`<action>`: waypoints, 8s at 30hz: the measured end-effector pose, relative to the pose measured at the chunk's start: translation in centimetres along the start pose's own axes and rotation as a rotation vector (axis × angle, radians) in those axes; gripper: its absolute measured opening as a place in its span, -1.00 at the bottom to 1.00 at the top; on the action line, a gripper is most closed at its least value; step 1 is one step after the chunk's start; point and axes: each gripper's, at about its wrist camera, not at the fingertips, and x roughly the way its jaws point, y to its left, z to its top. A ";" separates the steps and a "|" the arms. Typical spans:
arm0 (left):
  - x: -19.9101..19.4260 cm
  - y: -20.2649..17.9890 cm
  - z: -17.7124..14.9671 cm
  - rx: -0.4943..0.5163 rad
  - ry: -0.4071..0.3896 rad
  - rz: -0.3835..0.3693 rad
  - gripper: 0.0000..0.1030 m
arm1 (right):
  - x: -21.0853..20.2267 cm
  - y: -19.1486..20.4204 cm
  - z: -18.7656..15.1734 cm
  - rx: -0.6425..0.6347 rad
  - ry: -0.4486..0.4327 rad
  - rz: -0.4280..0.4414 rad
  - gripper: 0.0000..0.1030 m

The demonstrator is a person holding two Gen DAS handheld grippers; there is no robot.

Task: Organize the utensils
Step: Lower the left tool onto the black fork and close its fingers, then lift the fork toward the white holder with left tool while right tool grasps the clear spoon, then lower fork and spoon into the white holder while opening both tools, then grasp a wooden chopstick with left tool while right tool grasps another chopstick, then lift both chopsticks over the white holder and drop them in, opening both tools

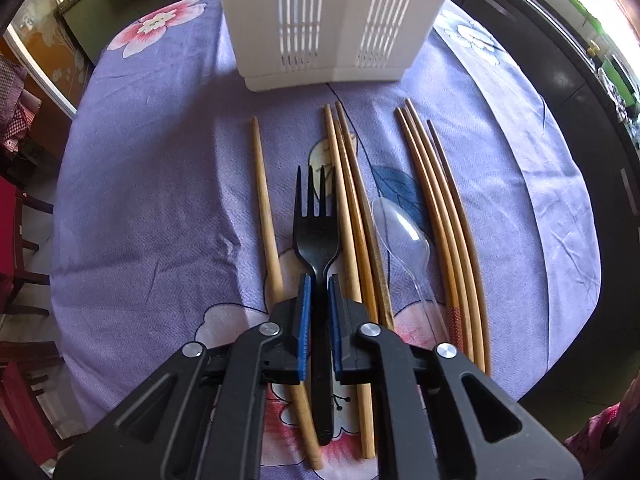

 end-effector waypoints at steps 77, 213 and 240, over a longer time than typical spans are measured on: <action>-11.7 1.3 14.2 0.035 -0.899 -0.003 -0.83 | 2.0 -2.0 15.9 0.101 -0.271 0.206 -0.82; -15.6 4.2 -2.1 0.038 -0.540 -0.017 -0.89 | -3.2 1.1 4.7 -0.055 -0.243 -0.046 -0.89; -26.6 1.4 4.2 0.091 -0.710 -0.089 -0.89 | -10.2 1.7 19.5 -0.072 -0.382 0.038 -0.89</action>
